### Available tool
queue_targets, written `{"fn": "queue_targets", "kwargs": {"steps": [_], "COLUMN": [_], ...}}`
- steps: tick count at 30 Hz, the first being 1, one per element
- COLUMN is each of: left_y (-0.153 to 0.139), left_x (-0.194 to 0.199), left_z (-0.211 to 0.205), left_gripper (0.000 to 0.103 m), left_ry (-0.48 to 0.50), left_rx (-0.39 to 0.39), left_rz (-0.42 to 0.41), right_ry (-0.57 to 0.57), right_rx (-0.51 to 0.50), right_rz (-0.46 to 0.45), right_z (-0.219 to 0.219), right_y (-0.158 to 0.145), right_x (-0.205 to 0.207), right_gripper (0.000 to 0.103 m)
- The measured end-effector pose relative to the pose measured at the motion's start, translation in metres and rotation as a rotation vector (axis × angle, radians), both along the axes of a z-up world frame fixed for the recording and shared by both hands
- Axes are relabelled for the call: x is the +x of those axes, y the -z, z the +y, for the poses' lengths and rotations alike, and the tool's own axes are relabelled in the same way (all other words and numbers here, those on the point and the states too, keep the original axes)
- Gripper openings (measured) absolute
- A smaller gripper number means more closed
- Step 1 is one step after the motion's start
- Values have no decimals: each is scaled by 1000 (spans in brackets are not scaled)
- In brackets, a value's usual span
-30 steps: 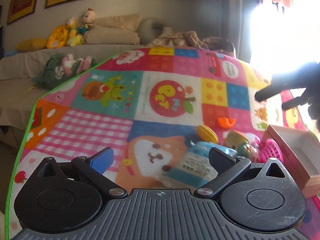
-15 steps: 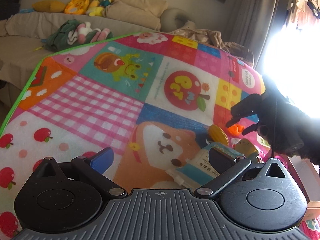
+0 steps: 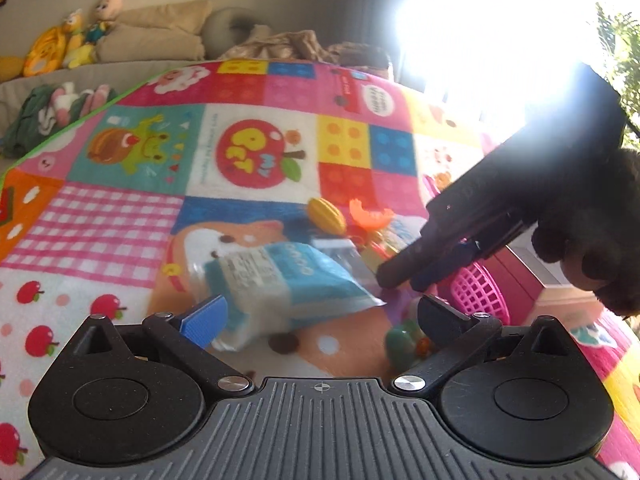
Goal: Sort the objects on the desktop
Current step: 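Grasp the orange plastic toy with the right gripper and lift it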
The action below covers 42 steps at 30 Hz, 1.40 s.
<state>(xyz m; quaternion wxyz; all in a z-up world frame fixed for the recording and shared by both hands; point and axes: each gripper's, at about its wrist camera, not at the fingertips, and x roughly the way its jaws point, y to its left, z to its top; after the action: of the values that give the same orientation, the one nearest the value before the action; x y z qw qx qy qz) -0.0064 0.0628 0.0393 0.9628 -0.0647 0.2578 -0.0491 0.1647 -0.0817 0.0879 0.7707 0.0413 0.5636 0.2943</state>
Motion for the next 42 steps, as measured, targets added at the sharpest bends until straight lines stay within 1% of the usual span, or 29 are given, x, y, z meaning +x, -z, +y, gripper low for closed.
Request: {"fn": "queue_targets", "kwargs": {"steps": [1,2,3,4,6,7,8,9,10,13,16,17,18,19,20,23,25,26,27,29,30,33,35,37,39,41,42], "left_y": [2,4,6,9,9,10,10,10,10,10,11,12,12,12,11,5,2,2,1,1,2,3,3,1,-4,-7,-9], "left_x": [-3,-6,-8,-11,-16,-16,-15,-14,-13,-11,-9,-8,-6,-4,-3,-5,-8,-10,-11,-15,-17,-21,-24,-27,-29,-29,-28], "left_z": [-5,-10,-16,-23,-35,-41,-46,-51,-55,-61,-56,-52,-45,-37,-28,2,18,24,29,33,32,26,19,11,4,0,0], "left_gripper": [103,103,103,103,103,103,103,103,103,103,103,103,103,103,103,103,103,103,103,103,103,103,103,103,103,103,103], "left_ry": [24,47,72,99,152,170,177,181,179,135,47,11,-32,-64,-87,-114,-103,-96,-88,-73,-65,-42,-13,19,38,30,23], "left_rx": [7,13,19,26,30,33,40,53,70,138,230,259,283,287,273,174,96,59,28,-16,-26,-19,-25,-28,-15,-5,-6], "left_rz": [14,29,47,63,66,73,78,81,81,75,58,50,47,51,55,66,70,72,74,73,70,71,82,85,72,66,66], "right_ry": [-21,-38,-50,-55,-41,-24,-1,20,38,90,131,148,164,176,193,229,242,234,230,221,214,161,120,102,118,141,164], "right_rx": [29,47,53,46,1,-27,-60,-88,-100,-88,-46,-44,-63,-96,-138,-226,-250,-253,-248,-235,-224,-164,-151,-145,-133,-119,-111], "right_rz": [0,-22,-67,-131,-307,-387,-451,-487,-494,-457,-395,-360,-344,-335,-329,-271,-230,-205,-187,-188,-199,-257,-304,-331,-349,-344,-328], "right_z": [-2,-4,-7,-11,-25,-33,-39,-44,-48,-55,-48,-40,-32,-22,-13,7,12,14,15,13,11,-1,-9,-17,-24,-27,-28], "right_y": [-4,-10,-18,-25,-41,-48,-52,-55,-54,-56,-54,-47,-40,-31,-21,8,22,26,29,27,20,-5,-20,-31,-38,-41,-40], "right_x": [-13,-27,-40,-53,-82,-93,-100,-103,-99,-78,-40,-20,-2,16,34,79,95,99,99,92,83,47,22,5,-1,4,12], "right_gripper": [45,46,48,50,64,66,69,72,72,72,73,79,86,87,87,86,69,53,40,25,23,22,22,22,22,23,37]}}
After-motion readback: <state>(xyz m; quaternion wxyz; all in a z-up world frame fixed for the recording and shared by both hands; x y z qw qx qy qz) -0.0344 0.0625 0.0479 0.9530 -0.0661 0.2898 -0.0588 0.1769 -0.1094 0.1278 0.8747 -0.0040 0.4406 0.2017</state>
